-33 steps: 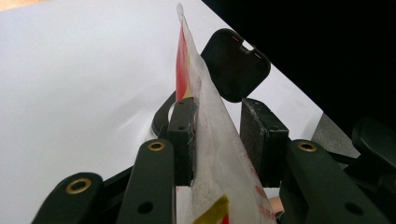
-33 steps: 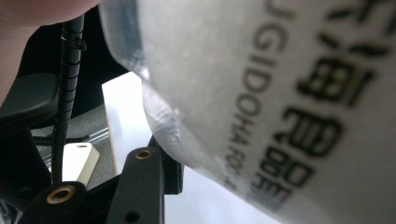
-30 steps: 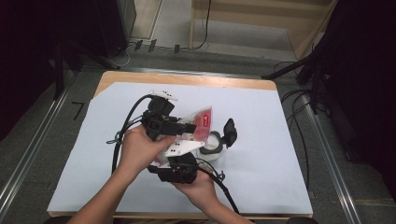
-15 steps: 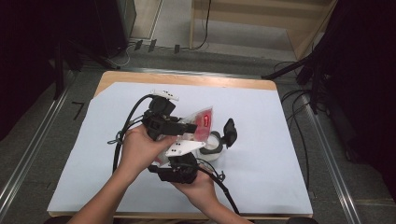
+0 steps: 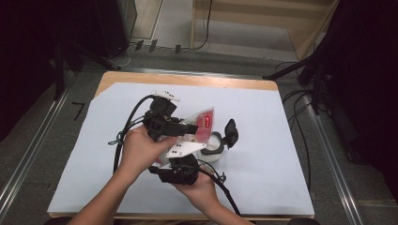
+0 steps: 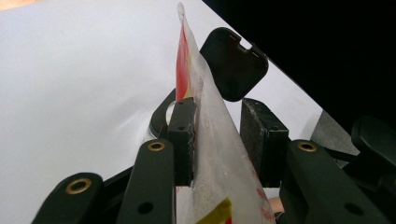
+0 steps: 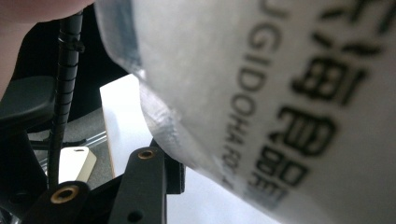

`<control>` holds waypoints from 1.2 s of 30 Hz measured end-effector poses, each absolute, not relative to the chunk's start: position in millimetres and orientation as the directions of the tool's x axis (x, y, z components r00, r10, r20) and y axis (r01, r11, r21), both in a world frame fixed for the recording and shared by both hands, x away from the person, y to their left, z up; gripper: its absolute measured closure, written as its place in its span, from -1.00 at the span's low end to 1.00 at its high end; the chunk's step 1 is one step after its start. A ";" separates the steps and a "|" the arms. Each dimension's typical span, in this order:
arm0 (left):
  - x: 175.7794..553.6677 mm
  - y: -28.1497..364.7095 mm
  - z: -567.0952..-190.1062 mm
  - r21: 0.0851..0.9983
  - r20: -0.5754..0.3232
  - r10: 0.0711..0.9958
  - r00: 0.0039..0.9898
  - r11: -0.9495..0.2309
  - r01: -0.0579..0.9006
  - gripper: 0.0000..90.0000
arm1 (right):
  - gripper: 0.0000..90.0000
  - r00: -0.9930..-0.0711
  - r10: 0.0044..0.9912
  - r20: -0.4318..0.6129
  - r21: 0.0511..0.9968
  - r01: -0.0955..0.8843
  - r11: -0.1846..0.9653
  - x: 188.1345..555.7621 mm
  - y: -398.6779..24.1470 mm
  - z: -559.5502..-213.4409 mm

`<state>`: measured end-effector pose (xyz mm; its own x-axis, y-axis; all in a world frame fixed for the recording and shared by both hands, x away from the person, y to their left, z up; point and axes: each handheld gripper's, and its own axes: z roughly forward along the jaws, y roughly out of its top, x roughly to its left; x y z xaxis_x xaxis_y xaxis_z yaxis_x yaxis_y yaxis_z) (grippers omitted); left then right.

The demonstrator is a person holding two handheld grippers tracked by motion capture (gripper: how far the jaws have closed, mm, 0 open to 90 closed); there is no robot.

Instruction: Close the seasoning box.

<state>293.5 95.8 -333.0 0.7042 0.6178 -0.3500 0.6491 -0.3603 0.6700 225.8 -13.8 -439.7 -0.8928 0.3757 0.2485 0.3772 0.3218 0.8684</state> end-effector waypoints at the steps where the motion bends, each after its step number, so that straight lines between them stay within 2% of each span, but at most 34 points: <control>1: 294.3 95.5 -332.8 0.670 -0.347 0.620 0.704 -0.361 0.648 0.48 | 0.41 -0.893 0.374 0.250 0.868 0.378 0.323 226.7 -14.1 -438.9; 12: 306.3 90.8 -327.7 0.631 -0.365 0.608 0.705 -0.395 0.668 0.48 | 0.41 -0.889 0.377 0.260 0.863 0.389 0.321 230.5 -15.8 -433.2; 28: 298.0 92.1 -327.0 0.673 -0.332 0.620 0.711 -0.373 0.639 0.49 | 0.41 -0.893 0.382 0.236 0.866 0.371 0.334 231.4 -16.0 -433.0; 36: 298.5 90.4 -328.0 0.672 -0.322 0.622 0.714 -0.382 0.635 0.50 | 0.40 -0.890 0.373 0.261 0.863 0.389 0.324 231.2 -15.8 -433.9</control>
<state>298.5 90.4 -328.0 0.7139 0.6218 -0.3219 0.6351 -0.3816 0.6716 231.2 -15.8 -433.9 -0.8902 0.3735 0.2609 0.3887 0.3239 0.8625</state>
